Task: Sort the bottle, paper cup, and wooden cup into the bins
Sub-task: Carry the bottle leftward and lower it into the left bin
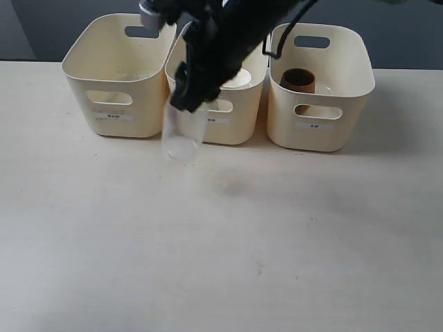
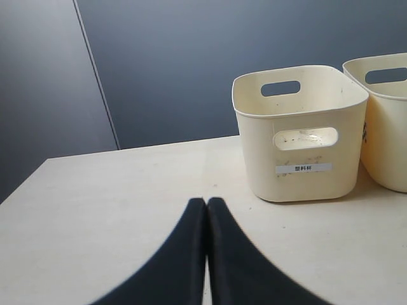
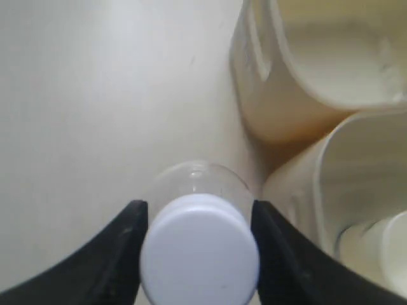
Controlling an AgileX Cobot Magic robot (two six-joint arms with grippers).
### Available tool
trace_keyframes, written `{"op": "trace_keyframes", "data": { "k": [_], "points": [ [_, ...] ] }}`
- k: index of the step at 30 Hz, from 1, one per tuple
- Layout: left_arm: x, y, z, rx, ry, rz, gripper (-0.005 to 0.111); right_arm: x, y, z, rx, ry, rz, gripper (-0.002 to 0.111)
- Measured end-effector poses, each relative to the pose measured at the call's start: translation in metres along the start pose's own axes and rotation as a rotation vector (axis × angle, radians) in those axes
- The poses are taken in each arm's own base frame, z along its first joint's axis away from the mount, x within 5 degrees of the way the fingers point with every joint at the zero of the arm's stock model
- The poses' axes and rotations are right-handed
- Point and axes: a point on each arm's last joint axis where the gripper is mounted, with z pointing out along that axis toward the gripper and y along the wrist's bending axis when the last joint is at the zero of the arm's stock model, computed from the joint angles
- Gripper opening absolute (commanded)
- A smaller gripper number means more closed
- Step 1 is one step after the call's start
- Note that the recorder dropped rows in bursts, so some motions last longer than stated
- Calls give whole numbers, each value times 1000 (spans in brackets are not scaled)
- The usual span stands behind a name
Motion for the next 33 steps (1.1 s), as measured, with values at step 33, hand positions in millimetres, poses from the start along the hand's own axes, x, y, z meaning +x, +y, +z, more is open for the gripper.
{"op": "trace_keyframes", "data": {
  "k": [33],
  "points": [
    [0,0,0,0,0,0,0,-42,-75,152,391,-357,31,-1]
  ]
}}
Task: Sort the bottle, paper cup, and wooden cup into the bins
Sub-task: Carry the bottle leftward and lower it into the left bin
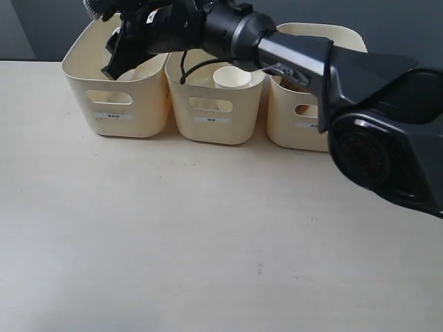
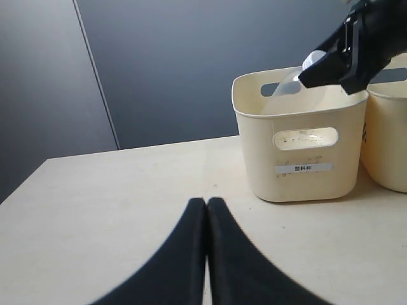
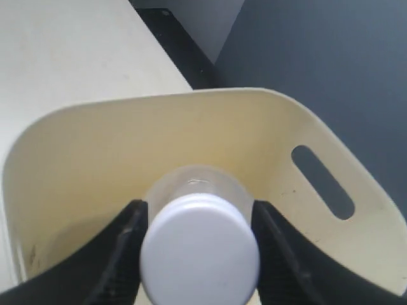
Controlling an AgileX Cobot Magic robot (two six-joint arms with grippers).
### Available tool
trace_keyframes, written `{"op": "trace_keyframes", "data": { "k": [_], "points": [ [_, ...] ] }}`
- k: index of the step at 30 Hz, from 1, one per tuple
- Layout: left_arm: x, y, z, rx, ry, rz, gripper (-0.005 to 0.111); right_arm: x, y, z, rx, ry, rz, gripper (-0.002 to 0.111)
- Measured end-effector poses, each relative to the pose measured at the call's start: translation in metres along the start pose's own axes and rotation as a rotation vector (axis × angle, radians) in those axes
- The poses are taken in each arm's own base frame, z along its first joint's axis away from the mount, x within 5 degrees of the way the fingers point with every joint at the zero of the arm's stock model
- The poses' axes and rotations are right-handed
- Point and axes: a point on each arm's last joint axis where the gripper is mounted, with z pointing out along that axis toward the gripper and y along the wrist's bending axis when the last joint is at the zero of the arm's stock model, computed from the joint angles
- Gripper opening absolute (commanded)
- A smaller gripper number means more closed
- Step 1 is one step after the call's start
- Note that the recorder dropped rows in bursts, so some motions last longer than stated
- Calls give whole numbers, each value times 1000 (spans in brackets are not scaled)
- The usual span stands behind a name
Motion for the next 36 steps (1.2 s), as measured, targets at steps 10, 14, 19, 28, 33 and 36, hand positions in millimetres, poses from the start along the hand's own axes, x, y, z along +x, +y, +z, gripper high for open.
{"op": "trace_keyframes", "data": {
  "k": [10,14,19,28,33,36],
  "points": [
    [0,0,0,0,0,0,0,22,0,14,-10,55,20,-1],
    [0,0,0,0,0,0,0,23,0,13,-22,73,29,-1],
    [0,0,0,0,0,0,0,25,3,12,-57,112,31,-1],
    [0,0,0,0,0,0,0,19,2,5,-81,139,14,42],
    [0,0,0,0,0,0,0,17,2,2,-85,144,26,44],
    [0,0,0,0,0,0,0,16,2,2,-89,146,34,44]
  ]
}}
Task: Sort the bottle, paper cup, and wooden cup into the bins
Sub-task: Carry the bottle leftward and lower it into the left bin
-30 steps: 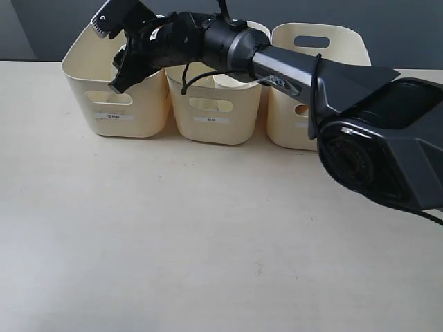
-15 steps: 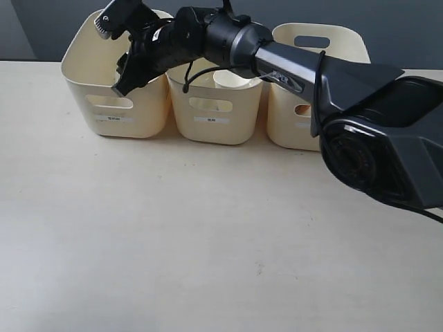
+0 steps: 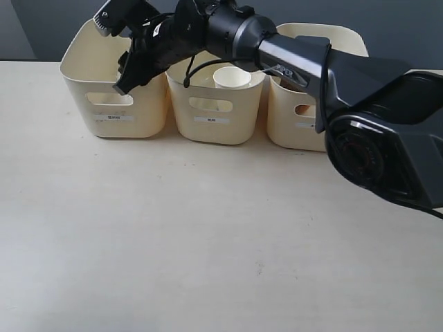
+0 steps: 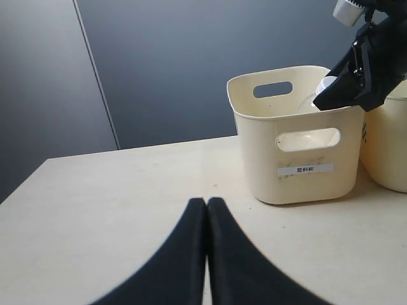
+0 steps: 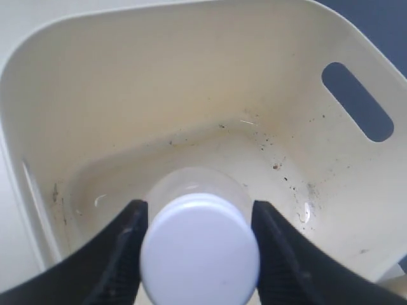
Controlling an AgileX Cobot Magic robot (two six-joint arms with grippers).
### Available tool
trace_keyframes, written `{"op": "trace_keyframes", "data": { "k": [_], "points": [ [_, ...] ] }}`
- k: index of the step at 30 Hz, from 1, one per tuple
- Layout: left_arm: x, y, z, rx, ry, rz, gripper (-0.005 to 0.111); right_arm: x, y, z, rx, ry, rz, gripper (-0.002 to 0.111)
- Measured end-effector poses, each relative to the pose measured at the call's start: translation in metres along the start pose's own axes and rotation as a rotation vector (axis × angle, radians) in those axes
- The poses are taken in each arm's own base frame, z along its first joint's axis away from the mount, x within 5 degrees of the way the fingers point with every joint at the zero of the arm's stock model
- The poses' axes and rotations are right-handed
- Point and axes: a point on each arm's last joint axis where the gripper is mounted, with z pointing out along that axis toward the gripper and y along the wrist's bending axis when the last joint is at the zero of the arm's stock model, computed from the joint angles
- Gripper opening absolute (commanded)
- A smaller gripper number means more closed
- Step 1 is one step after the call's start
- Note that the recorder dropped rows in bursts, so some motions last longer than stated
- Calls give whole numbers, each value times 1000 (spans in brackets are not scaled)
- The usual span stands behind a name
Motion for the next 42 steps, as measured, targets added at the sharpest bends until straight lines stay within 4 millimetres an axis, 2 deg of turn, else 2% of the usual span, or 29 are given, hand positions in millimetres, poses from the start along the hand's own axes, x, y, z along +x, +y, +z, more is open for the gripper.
{"op": "trace_keyframes", "data": {
  "k": [2,6,15,20,22,23,27,28,36,42],
  "points": [
    [0,0,0,0,0,0,0,0,1,0,-8,2,8,48],
    [0,0,0,0,0,0,0,-3,0,-4,-14,2,12,67],
    [0,0,0,0,0,0,0,-10,2,-12,-47,-5,47,65],
    [0,0,0,0,0,0,0,-26,0,-30,-62,-39,71,65],
    [0,0,0,0,0,0,0,-37,-2,-45,-68,-54,69,61],
    [0,0,0,0,0,0,0,-42,-2,-52,-72,-57,65,54],
    [0,0,0,0,0,0,0,-59,-2,-81,-115,-47,53,8],
    [0,0,0,0,0,0,0,-62,-1,-89,-132,-36,48,0],
    [0,0,0,0,0,0,0,-83,26,-145,-293,86,-35,-1],
    [0,0,0,0,0,0,0,-104,50,-189,-281,142,-89,-1]
  ]
}}
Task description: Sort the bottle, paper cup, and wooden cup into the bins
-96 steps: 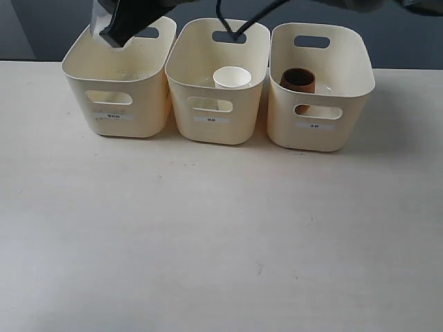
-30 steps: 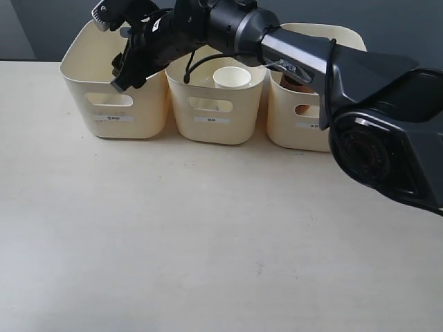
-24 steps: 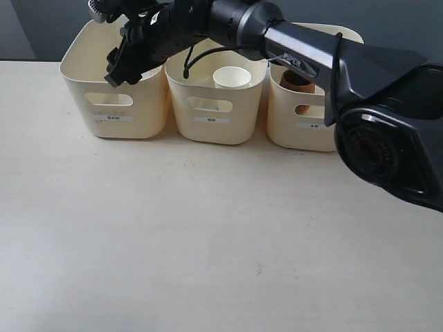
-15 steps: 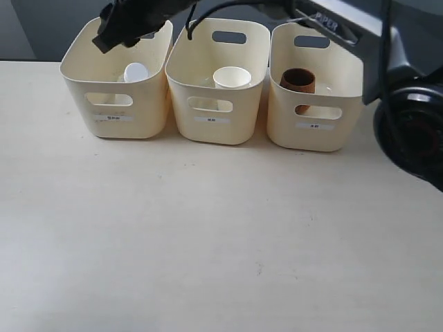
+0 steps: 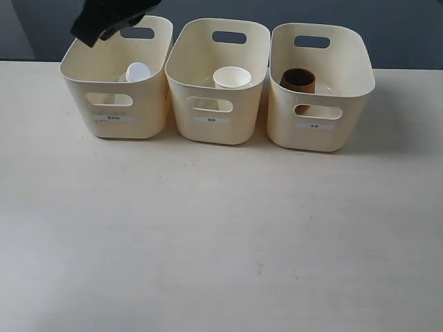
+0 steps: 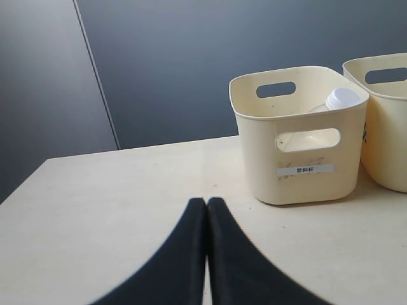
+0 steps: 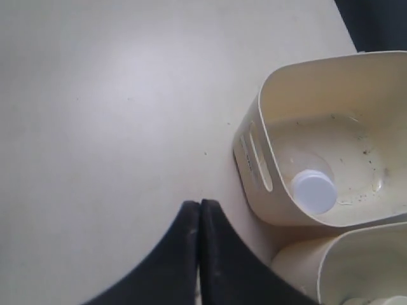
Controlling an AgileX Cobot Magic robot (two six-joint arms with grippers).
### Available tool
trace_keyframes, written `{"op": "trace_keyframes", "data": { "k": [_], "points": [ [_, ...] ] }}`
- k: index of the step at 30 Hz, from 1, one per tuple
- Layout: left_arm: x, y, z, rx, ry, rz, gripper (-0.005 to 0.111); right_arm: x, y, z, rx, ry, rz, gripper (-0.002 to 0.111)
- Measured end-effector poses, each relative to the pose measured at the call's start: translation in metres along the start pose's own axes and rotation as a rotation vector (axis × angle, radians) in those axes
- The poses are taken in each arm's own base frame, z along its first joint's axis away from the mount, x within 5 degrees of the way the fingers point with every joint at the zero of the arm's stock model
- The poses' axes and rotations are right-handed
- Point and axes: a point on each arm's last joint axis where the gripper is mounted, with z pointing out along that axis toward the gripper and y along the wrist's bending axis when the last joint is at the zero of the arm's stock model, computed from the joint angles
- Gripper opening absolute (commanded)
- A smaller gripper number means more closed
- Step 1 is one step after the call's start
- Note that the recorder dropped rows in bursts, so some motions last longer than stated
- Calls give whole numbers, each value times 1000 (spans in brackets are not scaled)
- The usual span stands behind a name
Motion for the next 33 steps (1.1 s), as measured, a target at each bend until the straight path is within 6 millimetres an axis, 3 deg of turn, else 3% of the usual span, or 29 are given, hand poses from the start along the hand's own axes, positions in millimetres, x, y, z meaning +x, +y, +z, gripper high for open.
{"op": "trace_keyframes", "data": {
  "k": [6,9,13,16,19,20,21,22,23,24,29,33],
  "points": [
    [0,0,0,0,0,0,0,-19,30,-59,86,-28,-34,-1],
    [0,0,0,0,0,0,0,-29,49,-98,135,-83,-54,-1],
    [0,0,0,0,0,0,0,-37,88,-171,195,-211,-99,-1],
    [0,0,0,0,0,0,0,-33,114,-232,231,-332,-110,-1],
    [0,0,0,0,0,0,0,-17,134,-295,262,-460,-106,-1],
    [0,0,0,0,0,0,0,1,142,-334,288,-537,-85,-1],
    [0,0,0,0,0,0,0,11,144,-352,306,-571,-70,-1],
    [0,0,0,0,0,0,0,34,143,-381,365,-615,-16,-1],
    [0,0,0,0,0,0,0,44,141,-389,400,-620,14,-1],
    [0,0,0,0,0,0,0,68,138,-409,464,-644,70,-1],
    [0,0,0,0,0,0,0,119,139,-440,544,-689,166,-1],
    [0,0,0,0,0,0,0,125,139,-432,529,-665,212,-1]
  ]
}}
